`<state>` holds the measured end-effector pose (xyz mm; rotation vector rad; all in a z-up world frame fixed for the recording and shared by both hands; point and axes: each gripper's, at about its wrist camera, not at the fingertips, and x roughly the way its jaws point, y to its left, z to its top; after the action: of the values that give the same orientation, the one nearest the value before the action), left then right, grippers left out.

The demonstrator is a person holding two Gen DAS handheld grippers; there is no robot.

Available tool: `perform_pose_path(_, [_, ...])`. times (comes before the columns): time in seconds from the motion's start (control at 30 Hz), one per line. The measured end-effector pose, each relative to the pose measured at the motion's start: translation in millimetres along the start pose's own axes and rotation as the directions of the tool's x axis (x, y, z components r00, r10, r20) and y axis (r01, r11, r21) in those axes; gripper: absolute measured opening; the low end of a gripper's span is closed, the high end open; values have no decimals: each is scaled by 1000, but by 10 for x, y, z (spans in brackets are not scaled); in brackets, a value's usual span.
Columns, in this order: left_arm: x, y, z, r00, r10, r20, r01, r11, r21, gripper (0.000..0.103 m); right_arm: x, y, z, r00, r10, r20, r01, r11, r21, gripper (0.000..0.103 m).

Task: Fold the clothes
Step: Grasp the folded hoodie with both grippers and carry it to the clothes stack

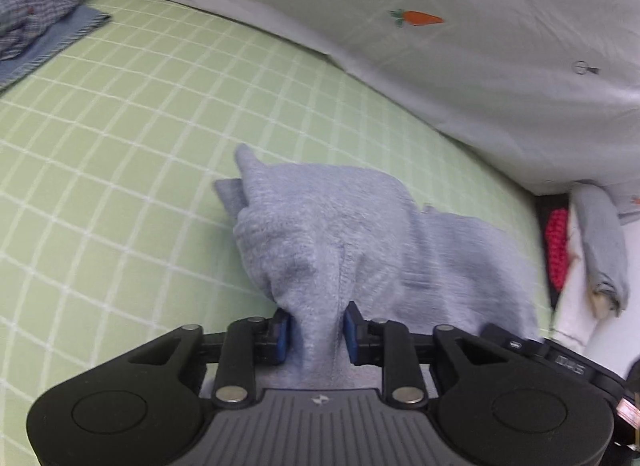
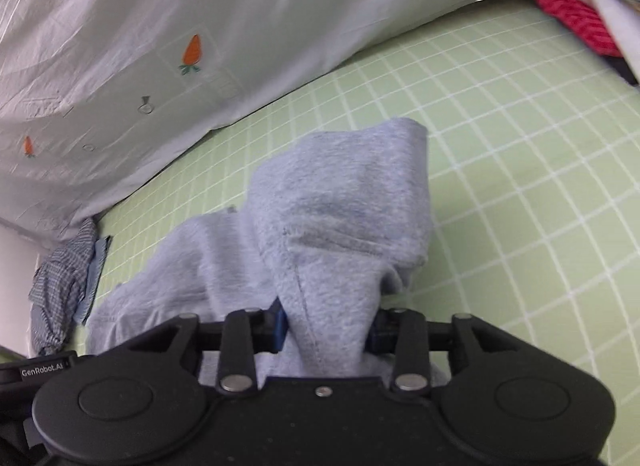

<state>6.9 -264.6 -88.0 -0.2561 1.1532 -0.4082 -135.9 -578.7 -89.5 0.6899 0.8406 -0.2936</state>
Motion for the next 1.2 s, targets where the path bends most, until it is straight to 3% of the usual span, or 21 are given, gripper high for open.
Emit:
perform_pose_path(0.03, [-12, 51, -1, 1000, 25, 1, -25, 1000, 1, 37, -34, -45, -7, 1000, -19, 13, 19, 1000, 8, 64])
perform_pose_path(0.07, [-27, 104, 2, 999, 50, 3, -50, 999, 1, 46, -79, -83, -12, 999, -41, 28, 41, 999, 9, 71])
perform_pose_path(0.1, [-42, 158, 11, 997, 73, 8, -73, 997, 0, 58, -87, -99, -13, 998, -59, 36, 59, 998, -2, 84])
perform_pose_path(0.13, [-46, 203, 22, 996, 87, 11, -87, 996, -1, 64, -95, -115, -14, 996, -76, 43, 77, 997, -13, 90])
perform_pose_path(0.2, [-25, 289, 53, 996, 94, 5, -94, 996, -3, 76, -43, -134, -6, 994, -106, 42, 108, 993, -57, 91])
perform_pose_path(0.4, [219, 377, 120, 995, 73, -67, -71, 997, 26, 79, 322, -173, 8, 987, -158, -28, 151, 974, -171, 96])
perform_pose_path(0.57, [446, 370, 111, 992, 34, -124, -23, 996, 87, 80, 496, -214, 79, 993, -95, -64, 84, 984, -158, 103])
perform_pose_path(0.8, [580, 339, 121, 988, -61, -145, 80, 988, 132, 87, 527, -201, 65, 997, -40, -64, 31, 990, -138, 103])
perform_pose_path(0.87, [591, 298, 106, 984, -89, -155, 110, 985, 132, 84, 545, -149, 39, 997, -9, -71, 2, 994, -110, 103])
perform_pose_path(0.9, [596, 278, 99, 981, -108, -163, 130, 983, 128, 72, 557, -112, 25, 997, 8, -78, -15, 996, -91, 103])
perform_pose_path(0.93, [600, 261, 92, 978, -121, -171, 142, 983, 120, 68, 570, -74, 11, 996, 26, -86, -32, 997, -72, 103])
perform_pose_path(1.0, [604, 240, 79, 975, -124, -185, 142, 986, 85, 50, 595, 0, -17, 993, 61, -99, -65, 997, -33, 101])
perform_pose_path(1.07, [569, 225, 60, 972, -141, -189, 153, 987, 53, 40, 575, 42, -62, 991, 92, -100, -91, 996, 8, 74])
perform_pose_path(1.13, [480, 210, 24, 971, -157, -178, 166, 986, 32, 36, 508, 53, -124, 989, 116, -89, -112, 992, 50, 64])
perform_pose_path(1.2, [364, 167, -32, 972, -173, -157, 179, 983, 24, 34, 441, 63, -186, 987, 141, -76, -133, 987, 92, 61])
